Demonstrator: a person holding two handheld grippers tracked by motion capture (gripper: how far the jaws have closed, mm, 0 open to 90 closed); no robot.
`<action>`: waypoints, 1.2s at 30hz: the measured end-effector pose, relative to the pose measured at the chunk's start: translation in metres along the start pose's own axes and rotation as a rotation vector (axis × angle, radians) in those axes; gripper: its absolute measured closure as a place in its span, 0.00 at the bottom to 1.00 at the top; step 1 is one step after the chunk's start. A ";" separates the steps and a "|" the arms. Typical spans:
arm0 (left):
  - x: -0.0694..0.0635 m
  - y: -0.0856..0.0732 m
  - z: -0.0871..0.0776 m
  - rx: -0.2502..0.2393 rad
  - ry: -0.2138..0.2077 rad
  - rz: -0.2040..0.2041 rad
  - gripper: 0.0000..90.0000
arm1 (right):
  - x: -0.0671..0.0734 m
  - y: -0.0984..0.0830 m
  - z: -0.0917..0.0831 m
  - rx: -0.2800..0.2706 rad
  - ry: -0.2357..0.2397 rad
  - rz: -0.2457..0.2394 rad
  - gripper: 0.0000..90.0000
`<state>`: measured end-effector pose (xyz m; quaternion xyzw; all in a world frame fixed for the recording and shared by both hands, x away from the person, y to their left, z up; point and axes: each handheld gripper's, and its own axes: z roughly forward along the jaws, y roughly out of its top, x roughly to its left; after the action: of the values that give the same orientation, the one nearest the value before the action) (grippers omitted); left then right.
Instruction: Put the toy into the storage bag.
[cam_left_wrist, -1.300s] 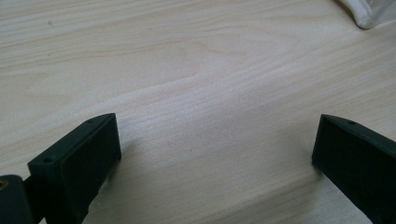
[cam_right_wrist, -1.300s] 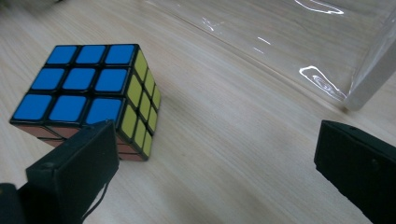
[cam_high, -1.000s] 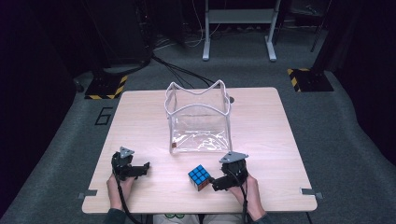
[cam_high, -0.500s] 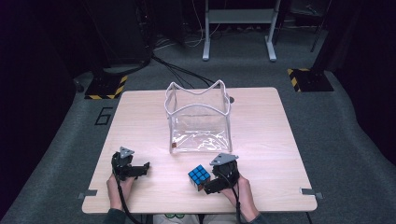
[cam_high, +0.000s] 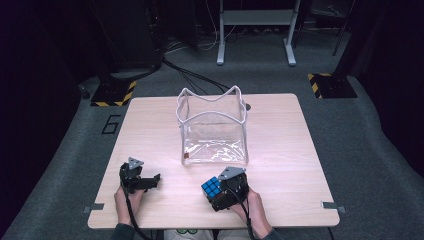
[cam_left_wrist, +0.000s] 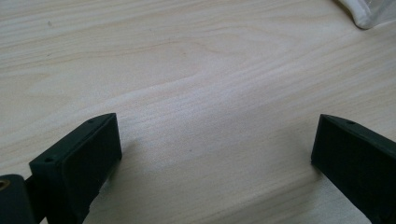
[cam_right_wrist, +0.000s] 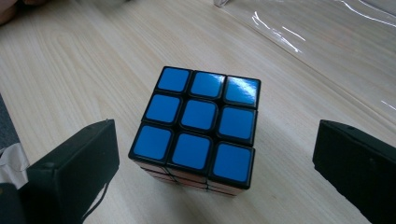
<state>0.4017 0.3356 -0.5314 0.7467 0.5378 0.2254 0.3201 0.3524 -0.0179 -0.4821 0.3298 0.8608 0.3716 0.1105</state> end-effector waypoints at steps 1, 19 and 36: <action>0.000 0.000 0.000 -0.001 0.000 -0.001 0.02 | 0.000 0.000 0.001 -0.002 0.001 -0.006 0.00; 0.000 0.000 0.000 0.000 0.000 0.000 0.02 | 0.010 0.004 0.018 0.046 0.000 -0.018 0.04; 0.000 0.000 0.000 0.000 -0.001 0.002 0.02 | 0.012 -0.001 0.029 0.095 -0.061 -0.033 0.36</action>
<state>0.4018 0.3357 -0.5315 0.7471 0.5370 0.2253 0.3204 0.3551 0.0059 -0.5027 0.3318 0.8790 0.3179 0.1270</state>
